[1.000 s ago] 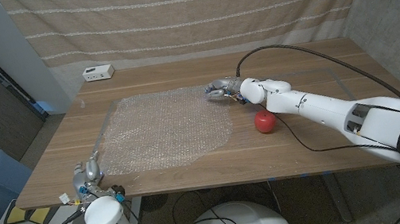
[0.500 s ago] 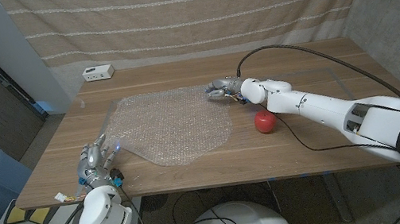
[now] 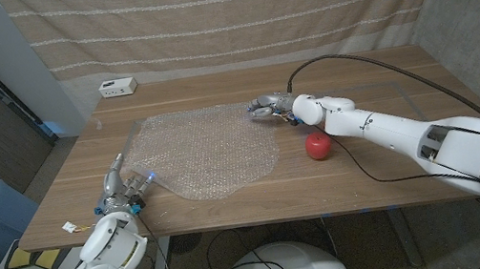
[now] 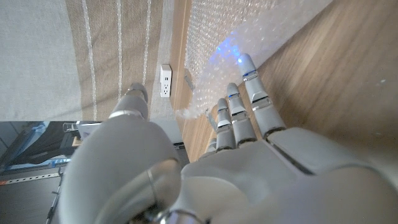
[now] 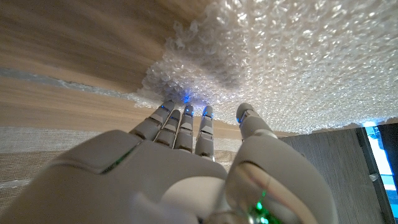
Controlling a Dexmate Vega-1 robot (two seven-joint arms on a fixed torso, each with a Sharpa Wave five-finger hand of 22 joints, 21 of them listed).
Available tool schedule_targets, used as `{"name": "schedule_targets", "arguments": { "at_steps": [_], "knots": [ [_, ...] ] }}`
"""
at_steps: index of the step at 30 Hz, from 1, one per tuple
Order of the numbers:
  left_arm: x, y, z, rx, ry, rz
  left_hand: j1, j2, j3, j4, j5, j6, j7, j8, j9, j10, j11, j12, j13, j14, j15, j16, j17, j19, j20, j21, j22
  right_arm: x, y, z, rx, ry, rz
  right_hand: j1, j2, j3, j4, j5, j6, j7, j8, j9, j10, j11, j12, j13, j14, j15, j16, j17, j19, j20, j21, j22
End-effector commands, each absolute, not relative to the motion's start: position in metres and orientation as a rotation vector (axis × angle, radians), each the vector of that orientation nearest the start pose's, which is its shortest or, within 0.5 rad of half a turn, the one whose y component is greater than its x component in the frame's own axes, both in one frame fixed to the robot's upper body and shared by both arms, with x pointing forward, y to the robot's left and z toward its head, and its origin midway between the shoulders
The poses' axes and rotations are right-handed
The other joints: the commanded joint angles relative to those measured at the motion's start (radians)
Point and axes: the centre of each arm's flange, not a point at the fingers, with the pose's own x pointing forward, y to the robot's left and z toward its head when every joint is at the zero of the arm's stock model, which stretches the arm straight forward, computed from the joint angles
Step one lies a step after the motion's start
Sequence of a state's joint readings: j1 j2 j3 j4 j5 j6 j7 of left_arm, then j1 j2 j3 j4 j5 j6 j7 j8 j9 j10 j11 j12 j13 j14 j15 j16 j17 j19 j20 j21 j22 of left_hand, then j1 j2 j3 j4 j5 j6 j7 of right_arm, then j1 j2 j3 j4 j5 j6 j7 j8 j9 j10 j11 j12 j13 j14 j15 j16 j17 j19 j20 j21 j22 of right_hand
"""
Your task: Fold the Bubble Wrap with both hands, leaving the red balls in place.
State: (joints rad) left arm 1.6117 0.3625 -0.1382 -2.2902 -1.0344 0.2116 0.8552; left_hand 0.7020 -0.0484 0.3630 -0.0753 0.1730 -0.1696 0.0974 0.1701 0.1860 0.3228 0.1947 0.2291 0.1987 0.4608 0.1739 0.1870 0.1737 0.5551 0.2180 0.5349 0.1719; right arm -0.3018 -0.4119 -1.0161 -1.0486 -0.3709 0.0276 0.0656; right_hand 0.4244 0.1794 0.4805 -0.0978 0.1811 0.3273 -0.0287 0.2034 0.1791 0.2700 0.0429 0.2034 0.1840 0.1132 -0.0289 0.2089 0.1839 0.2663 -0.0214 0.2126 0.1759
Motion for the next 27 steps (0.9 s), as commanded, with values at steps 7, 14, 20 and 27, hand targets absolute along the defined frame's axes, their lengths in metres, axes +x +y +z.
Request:
{"name": "schedule_targets", "arguments": {
  "at_steps": [7, 14, 20, 27],
  "knots": [
    [0.442, 0.337, -0.131, -0.768, -0.002, 0.310, -0.033, 0.095, -0.014, -0.022, 0.010, -0.152, 0.020, 0.046, 0.004, -0.167, 0.023, -0.027, -0.002, -0.177, 0.024, -0.001, -0.003, -0.168, -0.003, -0.214, 0.000, 0.710, -0.104, 0.015, -1.360, -0.592, 0.334, 0.017, -0.002, 0.001, -0.004, 0.001, 0.011, 0.002, -0.003, 0.006, 0.009, 0.000, 0.002, 0.005, 0.013, 0.003, 0.004, 0.002, 0.024, 0.009, 0.003, 0.001],
    [0.445, 0.353, -0.131, -0.693, 0.105, 0.436, 0.069, 0.147, 0.027, -0.083, 0.018, 0.069, 0.093, 0.081, 0.011, 0.113, 0.005, 0.029, -0.003, 0.053, 0.002, 0.010, -0.006, 0.081, -0.006, -0.248, -0.001, 0.710, -0.106, 0.014, -1.361, -0.586, 0.335, 0.023, -0.017, -0.002, -0.015, 0.002, 0.018, 0.002, -0.002, 0.005, 0.014, 0.005, 0.002, 0.005, 0.020, 0.005, 0.002, -0.001, 0.026, 0.011, 0.003, 0.001],
    [0.445, 0.364, -0.133, -0.650, 0.115, 0.548, 0.136, 0.198, 0.141, -0.073, 0.025, 0.442, 0.105, 0.156, 0.026, 0.492, -0.082, 0.064, -0.009, 0.421, -0.100, 0.023, -0.007, 0.386, -0.060, -0.256, -0.004, 0.710, -0.108, 0.014, -1.355, -0.597, 0.351, 0.028, -0.022, -0.003, -0.022, 0.003, 0.027, 0.003, -0.001, 0.005, 0.022, 0.004, 0.004, 0.005, 0.028, 0.004, 0.002, -0.003, 0.028, 0.014, 0.002, 0.001],
    [0.449, 0.371, -0.130, -0.511, 0.163, 0.670, 0.172, 0.229, 0.308, -0.079, 0.041, 0.827, 0.085, 0.246, 0.074, 0.756, -0.185, 0.084, -0.004, 0.665, -0.210, 0.006, -0.009, 0.611, -0.131, -0.259, 0.001, 0.712, -0.107, 0.015, -1.363, -0.595, 0.353, 0.030, -0.037, -0.009, -0.032, 0.004, 0.041, 0.004, 0.001, 0.005, 0.030, 0.003, 0.005, 0.004, 0.035, 0.002, -0.001, -0.005, 0.032, 0.014, 0.002, 0.000]
  ]
}}
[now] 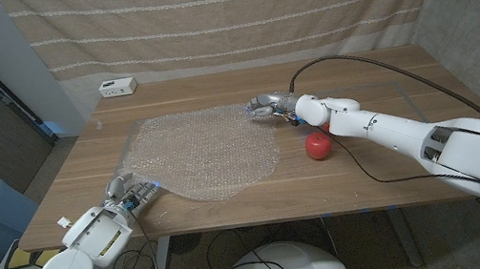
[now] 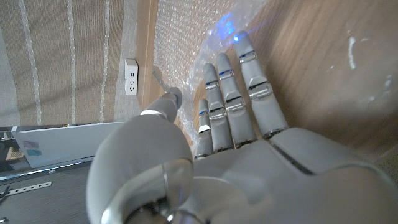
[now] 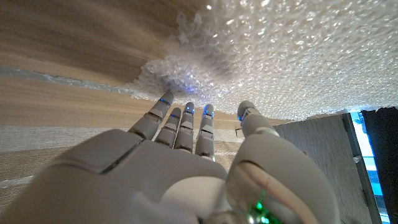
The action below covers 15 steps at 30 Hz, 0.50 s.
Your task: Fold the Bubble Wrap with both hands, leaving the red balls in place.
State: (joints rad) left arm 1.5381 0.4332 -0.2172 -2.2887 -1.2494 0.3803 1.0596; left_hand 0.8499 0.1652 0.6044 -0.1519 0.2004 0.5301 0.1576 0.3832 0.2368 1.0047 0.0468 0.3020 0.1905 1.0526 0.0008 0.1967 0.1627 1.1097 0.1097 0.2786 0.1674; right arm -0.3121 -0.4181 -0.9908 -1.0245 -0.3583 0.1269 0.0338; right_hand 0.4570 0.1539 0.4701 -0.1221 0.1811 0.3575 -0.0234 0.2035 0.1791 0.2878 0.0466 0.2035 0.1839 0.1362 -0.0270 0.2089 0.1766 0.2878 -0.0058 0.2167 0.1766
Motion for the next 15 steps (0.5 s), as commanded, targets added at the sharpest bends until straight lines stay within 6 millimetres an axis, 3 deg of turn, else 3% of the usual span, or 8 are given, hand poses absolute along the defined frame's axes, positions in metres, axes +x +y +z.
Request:
{"name": "schedule_targets", "arguments": {
  "at_steps": [1, 3, 6, 10, 12, 15],
  "knots": [
    [0.450, 0.371, -0.129, -0.478, 0.165, 0.688, 0.033, 0.018, 0.087, -0.004, 0.015, 0.160, 0.024, 0.042, 0.031, 0.099, -0.052, 0.016, 0.005, 0.084, -0.046, -0.006, 0.002, 0.062, -0.026, -0.004, 0.007, 0.712, -0.107, 0.015, -1.365, -0.593, 0.353, -0.003, -0.012, 0.001, -0.008, 0.004, 0.011, -0.002, 0.001, 0.005, 0.013, -0.001, 0.004, 0.005, 0.013, 0.000, -0.001, 0.002, 0.010, -0.001, -0.003, 0.000],
    [0.451, 0.370, -0.125, -0.394, 0.174, 0.730, 0.045, 0.019, 0.122, -0.002, 0.013, 0.198, 0.019, 0.051, 0.048, 0.129, -0.080, 0.020, 0.006, 0.106, -0.066, -0.009, 0.001, 0.075, -0.046, -0.005, 0.009, 0.713, -0.106, 0.015, -1.372, -0.587, 0.352, -0.006, -0.010, 0.000, -0.005, 0.004, 0.012, -0.003, 0.001, 0.005, 0.016, 0.000, 0.005, 0.005, 0.013, -0.001, 0.000, 0.003, 0.010, -0.002, -0.003, 0.000],
    [0.452, 0.368, -0.116, -0.243, 0.181, 0.790, 0.046, 0.017, 0.138, 0.004, 0.009, 0.209, 0.020, 0.050, 0.059, 0.138, -0.098, 0.020, 0.008, 0.124, -0.081, -0.008, 0.002, 0.067, -0.059, -0.011, 0.012, 0.715, -0.106, 0.016, -1.378, -0.579, 0.354, -0.013, -0.006, -0.004, 0.001, 0.004, 0.022, -0.003, 0.003, 0.005, 0.022, -0.001, 0.006, 0.005, 0.018, -0.005, 0.002, 0.006, 0.011, -0.001, -0.003, 0.000],
    [0.455, 0.359, -0.099, -0.027, 0.171, 0.865, 0.036, 0.012, 0.140, 0.016, 0.002, 0.215, -0.001, 0.047, 0.067, 0.142, -0.104, 0.018, 0.008, 0.137, -0.102, -0.008, 0.003, 0.066, -0.072, -0.012, 0.015, 0.717, -0.104, 0.017, -1.398, -0.567, 0.349, -0.045, 0.008, -0.014, 0.028, 0.005, 0.057, 0.001, 0.010, 0.005, 0.053, -0.002, 0.014, 0.005, 0.049, -0.019, 0.013, 0.014, 0.026, 0.006, 0.000, 0.000],
    [0.458, 0.353, -0.090, 0.067, 0.149, 0.874, 0.029, 0.009, 0.141, 0.021, -0.002, 0.224, -0.013, 0.046, 0.072, 0.149, -0.120, 0.019, 0.009, 0.145, -0.109, -0.008, 0.003, 0.052, -0.085, -0.017, 0.017, 0.718, -0.104, 0.017, -1.405, -0.559, 0.349, -0.066, 0.016, -0.016, 0.048, 0.007, 0.092, -0.002, 0.016, 0.005, 0.086, -0.015, 0.021, 0.005, 0.079, -0.029, 0.021, 0.016, 0.043, 0.008, 0.004, 0.000],
    [0.461, 0.342, -0.077, 0.186, 0.118, 0.907, 0.018, 0.002, 0.141, 0.026, -0.007, 0.243, -0.028, 0.047, 0.079, 0.160, -0.135, 0.019, 0.010, 0.151, -0.131, -0.010, 0.003, 0.077, -0.099, -0.004, 0.022, 0.719, -0.103, 0.016, -1.416, -0.554, 0.348, -0.083, 0.026, -0.009, 0.069, 0.009, 0.152, 0.002, 0.028, 0.005, 0.133, -0.020, 0.031, 0.004, 0.124, -0.052, 0.028, 0.015, 0.059, 0.011, 0.006, 0.001]
  ]
}}
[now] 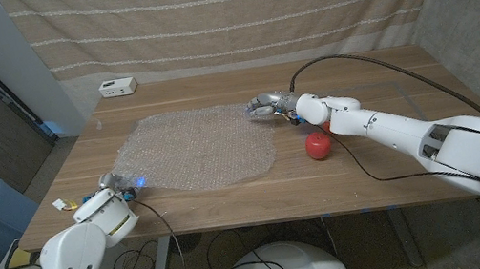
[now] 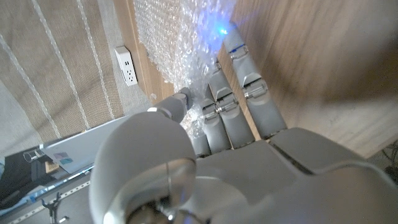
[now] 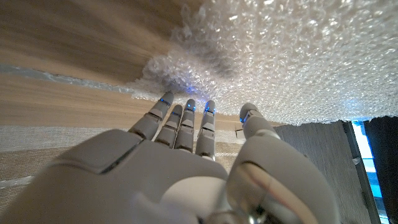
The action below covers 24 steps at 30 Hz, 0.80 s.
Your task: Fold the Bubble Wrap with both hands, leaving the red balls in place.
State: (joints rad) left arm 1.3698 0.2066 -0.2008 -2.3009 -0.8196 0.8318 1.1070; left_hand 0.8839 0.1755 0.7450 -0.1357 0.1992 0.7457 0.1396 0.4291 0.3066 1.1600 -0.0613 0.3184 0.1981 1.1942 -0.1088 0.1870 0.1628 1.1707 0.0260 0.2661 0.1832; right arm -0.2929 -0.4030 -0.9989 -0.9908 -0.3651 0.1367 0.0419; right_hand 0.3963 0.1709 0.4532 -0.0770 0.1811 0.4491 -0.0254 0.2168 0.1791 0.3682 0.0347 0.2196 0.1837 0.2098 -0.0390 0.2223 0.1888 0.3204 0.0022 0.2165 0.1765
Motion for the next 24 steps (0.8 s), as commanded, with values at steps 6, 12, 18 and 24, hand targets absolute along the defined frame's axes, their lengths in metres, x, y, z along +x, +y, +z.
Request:
{"name": "schedule_targets", "arguments": {
  "at_steps": [6, 12, 18, 24],
  "knots": [
    [0.464, 0.315, -0.047, 0.459, 0.052, 0.994, -0.032, -0.022, -0.025, 0.009, -0.016, 0.084, -0.046, 0.007, 0.009, 0.018, -0.047, 0.009, 0.013, 0.036, -0.064, 0.014, 0.015, -0.033, -0.044, 0.002, 0.023, 0.720, -0.104, 0.016, -1.425, -0.542, 0.341, -0.037, 0.014, 0.020, 0.045, 0.011, 0.104, 0.005, 0.019, 0.004, 0.095, -0.008, 0.021, 0.004, 0.085, -0.049, 0.017, 0.001, 0.041, 0.006, 0.008, 0.001],
    [0.462, 0.282, -0.025, 0.725, -0.116, 1.154, -0.014, -0.006, -0.116, -0.011, -0.022, 0.124, -0.074, -0.001, 0.005, 0.037, -0.057, 0.042, 0.067, 0.084, -0.089, 0.083, 0.080, -0.157, -0.062, 0.026, 0.108, 0.721, -0.107, 0.015, -1.419, -0.538, 0.335, -0.037, 0.013, 0.023, 0.047, 0.011, 0.106, 0.006, 0.017, 0.004, 0.098, -0.005, 0.020, 0.004, 0.086, -0.049, 0.014, -0.001, 0.042, 0.006, 0.008, 0.001],
    [0.461, 0.254, -0.013, 0.954, -0.263, 1.257, 0.000, -0.010, -0.159, -0.018, -0.021, 0.156, -0.099, -0.003, -0.002, 0.000, -0.066, 0.044, 0.101, 0.071, -0.095, 0.116, 0.130, -0.224, -0.070, 0.054, 0.166, 0.722, -0.110, 0.015, -1.415, -0.539, 0.329, -0.036, 0.011, 0.028, 0.047, 0.011, 0.105, 0.006, 0.012, 0.004, 0.094, -0.005, 0.016, 0.004, 0.082, -0.050, 0.008, -0.003, 0.042, 0.003, 0.007, 0.001],
    [0.461, 0.230, -0.009, 1.179, -0.428, 1.300, 0.011, -0.018, -0.194, -0.024, -0.020, 0.184, -0.136, -0.008, -0.012, -0.034, -0.071, 0.047, 0.134, 0.036, -0.100, 0.133, 0.171, -0.292, -0.071, 0.076, 0.216, 0.723, -0.112, 0.016, -1.414, -0.537, 0.324, -0.034, 0.009, 0.033, 0.046, 0.012, 0.105, 0.006, 0.009, 0.004, 0.092, -0.005, 0.012, 0.004, 0.077, -0.049, 0.002, -0.005, 0.043, 0.003, 0.006, 0.001]
  ]
}}
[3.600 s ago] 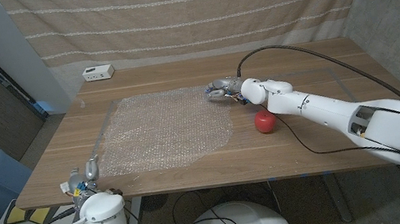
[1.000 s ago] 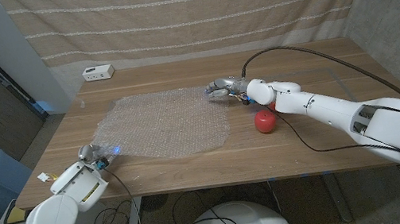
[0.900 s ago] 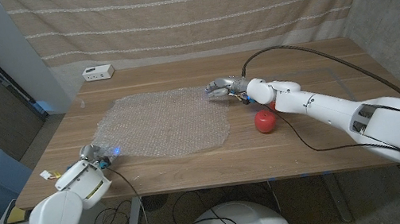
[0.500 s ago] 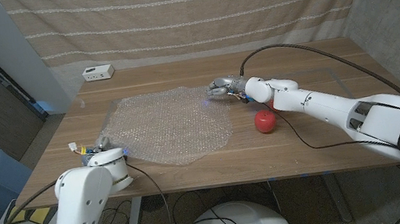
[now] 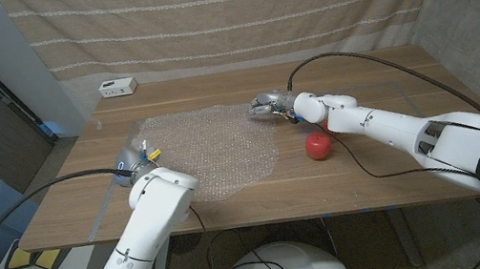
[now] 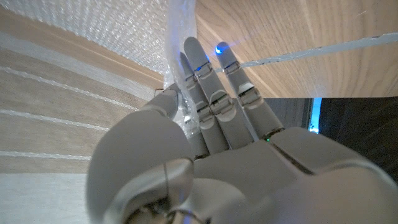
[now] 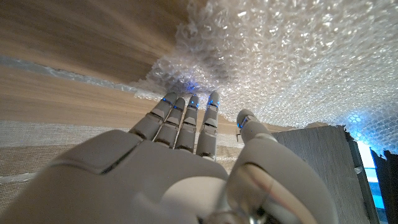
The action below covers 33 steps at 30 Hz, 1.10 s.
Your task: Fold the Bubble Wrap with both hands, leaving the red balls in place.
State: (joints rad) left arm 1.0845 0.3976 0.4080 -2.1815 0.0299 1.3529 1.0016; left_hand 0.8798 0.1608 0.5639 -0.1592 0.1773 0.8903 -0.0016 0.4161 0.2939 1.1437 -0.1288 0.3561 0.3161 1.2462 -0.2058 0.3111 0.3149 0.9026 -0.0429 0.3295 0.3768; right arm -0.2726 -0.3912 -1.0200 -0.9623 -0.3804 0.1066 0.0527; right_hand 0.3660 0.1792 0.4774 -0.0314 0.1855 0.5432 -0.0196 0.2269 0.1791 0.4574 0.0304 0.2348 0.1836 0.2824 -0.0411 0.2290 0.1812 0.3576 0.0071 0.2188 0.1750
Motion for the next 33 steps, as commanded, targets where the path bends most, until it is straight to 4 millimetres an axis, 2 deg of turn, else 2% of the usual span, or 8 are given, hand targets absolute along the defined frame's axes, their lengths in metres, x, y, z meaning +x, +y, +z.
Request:
{"name": "schedule_targets", "arguments": {
  "at_steps": [1, 7, 17, 28, 33],
  "knots": [
    [0.461, 0.227, -0.009, 1.195, -0.456, 1.299, 0.016, -0.005, -0.016, -0.001, 0.002, 0.044, 0.002, 0.005, 0.000, -0.017, -0.005, 0.010, 0.019, -0.017, -0.005, 0.011, 0.023, -0.028, -0.004, 0.015, 0.026, 0.723, -0.113, 0.016, -1.414, -0.537, 0.323, -0.003, 0.001, 0.010, 0.001, 0.007, 0.011, 0.001, -0.001, 0.004, 0.002, -0.001, -0.004, 0.004, 0.004, -0.047, -0.006, 0.002, 0.006, -0.002, 0.003, 0.003],
    [0.460, 0.219, -0.009, 1.241, -0.616, 1.246, 0.024, -0.004, -0.026, -0.004, 0.003, 0.055, -0.008, 0.004, -0.004, -0.024, -0.010, 0.013, 0.032, -0.020, -0.015, 0.022, 0.040, -0.041, -0.013, 0.029, 0.045, 0.722, -0.113, 0.016, -1.418, -0.539, 0.316, -0.005, 0.000, 0.013, 0.003, 0.007, 0.010, 0.000, -0.005, 0.004, 0.001, -0.001, -0.007, 0.004, 0.002, -0.046, -0.010, 0.002, 0.004, -0.004, 0.002, 0.003],
    [0.452, 0.207, -0.001, 1.164, -0.832, 1.174, 0.028, -0.001, -0.033, -0.001, 0.005, 0.062, -0.015, 0.001, -0.009, -0.024, -0.019, 0.020, 0.048, -0.029, -0.016, 0.024, 0.052, -0.050, -0.025, 0.051, 0.069, 0.716, -0.116, 0.016, -1.421, -0.543, 0.301, -0.005, -0.002, 0.019, 0.004, 0.007, 0.006, 0.001, -0.011, 0.004, 0.000, -0.001, -0.011, 0.004, 0.003, -0.046, -0.014, 0.001, 0.005, -0.005, 0.000, 0.003],
    [0.452, 0.190, 0.011, 1.295, -1.000, 0.957, 0.026, -0.004, -0.039, 0.005, 0.004, 0.069, -0.038, -0.003, -0.017, -0.049, -0.024, 0.015, 0.068, -0.065, -0.017, 0.005, 0.054, -0.087, -0.037, 0.068, 0.094, 0.709, -0.120, 0.013, -1.407, -0.543, 0.287, -0.003, -0.002, 0.020, 0.003, 0.006, 0.007, 0.001, -0.015, 0.004, 0.000, 0.000, -0.014, 0.004, 0.003, -0.045, -0.016, 0.003, 0.005, -0.006, -0.001, 0.003],
    [0.454, 0.180, 0.016, 1.345, -1.059, 0.904, 0.025, -0.005, -0.041, 0.005, 0.004, 0.076, -0.045, -0.004, -0.020, -0.058, -0.043, 0.012, 0.075, -0.074, -0.019, 0.000, 0.054, -0.094, -0.040, 0.074, 0.098, 0.706, -0.122, 0.012, -1.403, -0.543, 0.281, -0.002, -0.002, 0.020, 0.002, 0.006, 0.008, 0.002, -0.016, 0.004, 0.000, -0.001, -0.016, 0.004, 0.003, -0.046, -0.016, 0.004, 0.005, -0.006, -0.001, 0.003]
  ]
}}
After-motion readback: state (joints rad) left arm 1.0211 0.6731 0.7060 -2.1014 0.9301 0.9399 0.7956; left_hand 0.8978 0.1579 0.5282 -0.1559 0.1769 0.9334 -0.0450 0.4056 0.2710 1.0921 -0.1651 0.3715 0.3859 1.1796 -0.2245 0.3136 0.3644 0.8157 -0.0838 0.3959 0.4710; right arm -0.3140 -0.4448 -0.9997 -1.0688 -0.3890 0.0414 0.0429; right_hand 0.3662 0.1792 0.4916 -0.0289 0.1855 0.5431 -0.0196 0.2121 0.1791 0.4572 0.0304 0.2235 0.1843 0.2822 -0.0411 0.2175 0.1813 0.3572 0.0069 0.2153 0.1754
